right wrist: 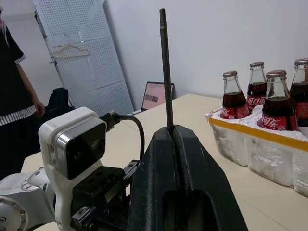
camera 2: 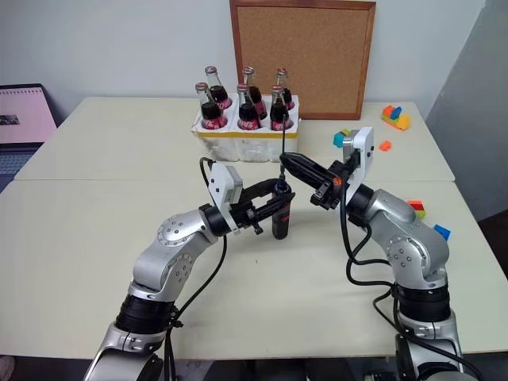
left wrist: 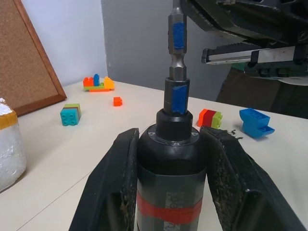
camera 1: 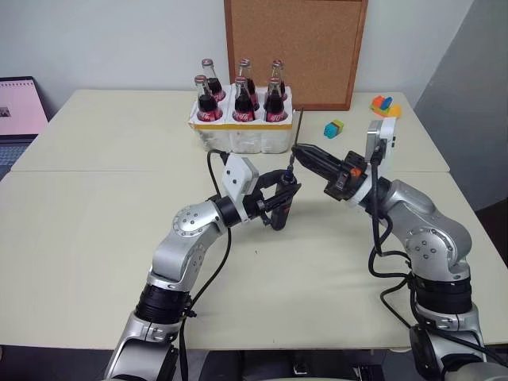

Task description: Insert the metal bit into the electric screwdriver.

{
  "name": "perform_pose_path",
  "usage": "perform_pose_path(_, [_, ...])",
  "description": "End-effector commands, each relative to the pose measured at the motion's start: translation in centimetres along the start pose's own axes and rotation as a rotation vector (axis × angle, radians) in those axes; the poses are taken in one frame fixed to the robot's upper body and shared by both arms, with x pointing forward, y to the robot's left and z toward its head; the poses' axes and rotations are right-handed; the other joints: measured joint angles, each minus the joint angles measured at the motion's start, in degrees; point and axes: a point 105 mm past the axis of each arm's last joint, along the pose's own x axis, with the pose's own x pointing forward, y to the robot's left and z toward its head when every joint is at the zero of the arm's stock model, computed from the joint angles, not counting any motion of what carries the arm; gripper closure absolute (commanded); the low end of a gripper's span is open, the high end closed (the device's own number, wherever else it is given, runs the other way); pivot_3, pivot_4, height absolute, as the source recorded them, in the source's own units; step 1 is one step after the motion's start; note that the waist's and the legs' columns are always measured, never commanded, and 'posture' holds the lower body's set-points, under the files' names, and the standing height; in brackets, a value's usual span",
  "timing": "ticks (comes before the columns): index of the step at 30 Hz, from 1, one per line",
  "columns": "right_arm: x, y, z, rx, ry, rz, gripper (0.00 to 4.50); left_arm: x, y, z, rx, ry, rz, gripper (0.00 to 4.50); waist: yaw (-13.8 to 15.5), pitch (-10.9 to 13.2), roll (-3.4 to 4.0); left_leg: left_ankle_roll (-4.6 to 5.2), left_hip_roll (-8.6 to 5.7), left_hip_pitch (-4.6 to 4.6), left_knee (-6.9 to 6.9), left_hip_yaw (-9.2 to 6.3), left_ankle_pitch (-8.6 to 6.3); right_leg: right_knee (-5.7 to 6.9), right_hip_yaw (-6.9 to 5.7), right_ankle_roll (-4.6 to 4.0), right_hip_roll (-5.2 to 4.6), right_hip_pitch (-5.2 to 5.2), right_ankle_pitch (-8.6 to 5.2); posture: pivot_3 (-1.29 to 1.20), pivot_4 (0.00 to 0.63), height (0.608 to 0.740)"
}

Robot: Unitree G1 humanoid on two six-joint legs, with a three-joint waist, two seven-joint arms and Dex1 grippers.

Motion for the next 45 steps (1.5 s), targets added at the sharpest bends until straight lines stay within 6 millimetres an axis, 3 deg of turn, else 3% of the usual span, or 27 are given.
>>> perform_pose_path(1, [0.0,0.5,-1.2,0.023,0.028,-0.004,4.50,-0.2,1.1,0.2,0.027,0.003,0.052,2.87,0.00,0.00,0.00,0.00,0.00,0.00,0.00,0.00,0.00,-0.01,0.01,0.00,0.00,0.00,0.00,0.00,0.150,0.740])
perform_pose_path(15, [-0.1,0.7,-1.6,-0.011,0.031,-0.028,4.50,-0.4,1.2,0.3,0.032,0.005,0.060,2.87,-0.03,0.00,0.00,0.00,0.00,0.01,-0.10,0.00,0.00,-0.10,0.00,0.00,0.00,0.00,0.00,0.00,0.150,0.740])
perform_pose_path(28, [-0.6,1.5,-2.3,-0.089,0.144,0.024,4.50,-0.5,1.0,0.2,0.048,0.010,0.039,2.87,-0.09,0.00,-0.01,-0.02,-0.02,0.15,-0.69,0.02,0.02,-0.32,0.05,0.01,-0.01,0.00,0.00,0.00,0.150,0.740])
perform_pose_path(45, [-0.6,2.1,0.3,-0.098,0.173,0.063,4.50,-1.3,0.2,0.2,0.077,0.028,0.006,2.87,-0.18,0.00,0.00,-0.03,0.04,0.09,-0.82,0.03,0.02,-0.66,-0.02,0.01,0.02,0.00,0.00,0.00,0.150,0.740])
